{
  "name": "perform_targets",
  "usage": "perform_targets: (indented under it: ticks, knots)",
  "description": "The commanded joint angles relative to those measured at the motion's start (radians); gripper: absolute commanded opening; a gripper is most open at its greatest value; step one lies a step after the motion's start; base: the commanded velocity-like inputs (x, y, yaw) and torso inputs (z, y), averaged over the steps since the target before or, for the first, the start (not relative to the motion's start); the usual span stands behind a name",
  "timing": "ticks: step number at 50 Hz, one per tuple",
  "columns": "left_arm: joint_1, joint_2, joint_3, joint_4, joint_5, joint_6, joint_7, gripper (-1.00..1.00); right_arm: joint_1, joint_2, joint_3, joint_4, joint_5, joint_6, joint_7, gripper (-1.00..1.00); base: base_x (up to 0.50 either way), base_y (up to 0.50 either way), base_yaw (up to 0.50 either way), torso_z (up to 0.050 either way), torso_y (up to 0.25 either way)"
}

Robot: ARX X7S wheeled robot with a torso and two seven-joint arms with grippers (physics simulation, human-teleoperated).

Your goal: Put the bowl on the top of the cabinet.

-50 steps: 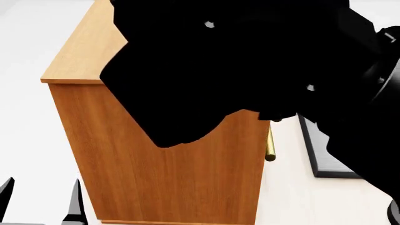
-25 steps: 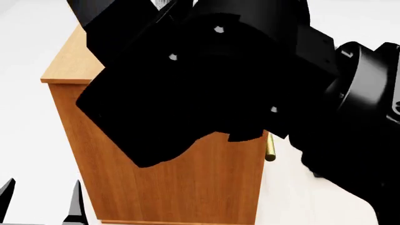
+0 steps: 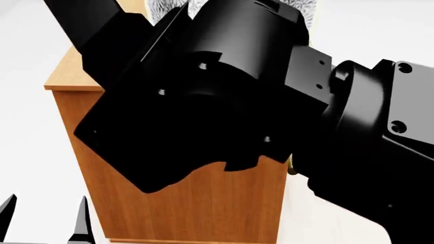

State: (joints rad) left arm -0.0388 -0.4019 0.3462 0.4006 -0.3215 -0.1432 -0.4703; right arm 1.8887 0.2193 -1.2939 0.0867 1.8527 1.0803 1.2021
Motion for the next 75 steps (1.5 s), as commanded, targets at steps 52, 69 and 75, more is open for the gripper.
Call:
perform_targets:
  ticks: [52, 69, 75]
  knots:
    - [-0.003, -0.003, 0.008, -0.030, -0.012, 0.019, -0.001, 1.00, 0.011, 0.008, 0.041, -0.035, 0.018, -0.069, -0.033, 1.00, 0.00, 0.00, 0.00, 0.000, 0.000]
    - [-0.009, -0.004, 0.020, -0.017, -0.004, 0.005, -0.011, 1.00, 0.082, 0.074, 0.070, -0.087, 0.066, -0.042, 0.000, 1.00, 0.00, 0.00, 0.00, 0.000, 0.000]
    - [-0.011, -0.003, 0.024, -0.020, -0.003, 0.004, -0.011, 1.00, 0.130, 0.100, 0.099, -0.134, 0.121, -0.037, 0.039, 1.00, 0.00, 0.00, 0.00, 0.000, 0.000]
